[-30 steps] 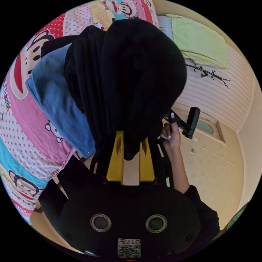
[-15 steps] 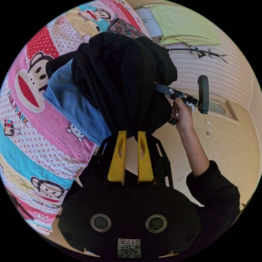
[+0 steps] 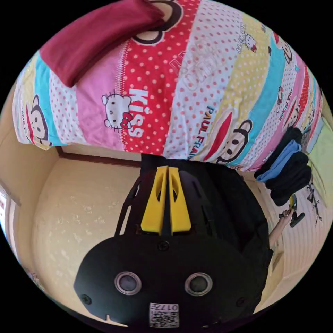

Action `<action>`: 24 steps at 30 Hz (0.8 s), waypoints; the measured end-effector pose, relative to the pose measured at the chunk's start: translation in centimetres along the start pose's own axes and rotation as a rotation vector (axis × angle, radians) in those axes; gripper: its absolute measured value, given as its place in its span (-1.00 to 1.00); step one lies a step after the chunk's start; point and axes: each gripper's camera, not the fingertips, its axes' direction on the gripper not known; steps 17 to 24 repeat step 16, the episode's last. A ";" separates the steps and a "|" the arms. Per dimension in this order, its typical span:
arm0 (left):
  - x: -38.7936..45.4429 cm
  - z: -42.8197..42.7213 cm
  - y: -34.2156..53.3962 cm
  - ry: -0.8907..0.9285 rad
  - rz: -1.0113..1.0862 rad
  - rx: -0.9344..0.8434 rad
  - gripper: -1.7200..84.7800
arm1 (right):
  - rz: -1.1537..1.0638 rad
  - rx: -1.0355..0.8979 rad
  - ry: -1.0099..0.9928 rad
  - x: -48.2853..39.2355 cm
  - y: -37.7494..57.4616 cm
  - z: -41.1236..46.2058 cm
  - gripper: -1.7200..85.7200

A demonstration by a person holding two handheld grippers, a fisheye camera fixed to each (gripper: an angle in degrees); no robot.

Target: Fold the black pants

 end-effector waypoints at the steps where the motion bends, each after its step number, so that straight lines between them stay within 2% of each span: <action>1: -2.4 0.0 1.4 0.033 -0.027 0.009 -0.97 | 0.010 0.038 0.000 -1.0 0.9 -0.8 -0.76; 4: -7.4 2.3 4.6 0.113 -0.123 -0.005 -0.97 | 0.032 0.211 -0.010 -8.0 6.1 -3.6 -0.79; 7: -10.8 6.6 7.4 0.254 -0.251 -0.076 -0.97 | -0.139 0.243 0.040 -18.1 11.2 -2.3 -0.81; 10: -13.1 6.9 8.9 0.464 -0.275 -0.073 -0.97 | -0.450 0.125 0.341 -29.4 15.1 1.6 -0.88; 12: -14.3 4.2 9.5 0.514 -0.280 0.033 -0.96 | -0.621 0.272 0.685 -36.9 18.4 2.7 -0.92; 14: -14.4 0.6 8.9 0.522 -0.213 0.121 -0.94 | -0.620 0.433 0.846 -41.2 19.5 1.9 -0.94; 15: -14.0 -0.3 8.5 0.504 -0.186 0.126 -0.93 | -0.605 0.470 0.864 -43.6 19.5 0.9 -0.94; 16: -13.0 -2.0 7.4 0.449 -0.132 0.125 -0.90 | -0.586 0.484 0.847 -44.6 19.4 0.2 -0.95; 24: -13.0 -2.0 7.4 0.449 -0.132 0.125 -0.90 | -0.586 0.484 0.847 -44.6 19.4 0.2 -0.95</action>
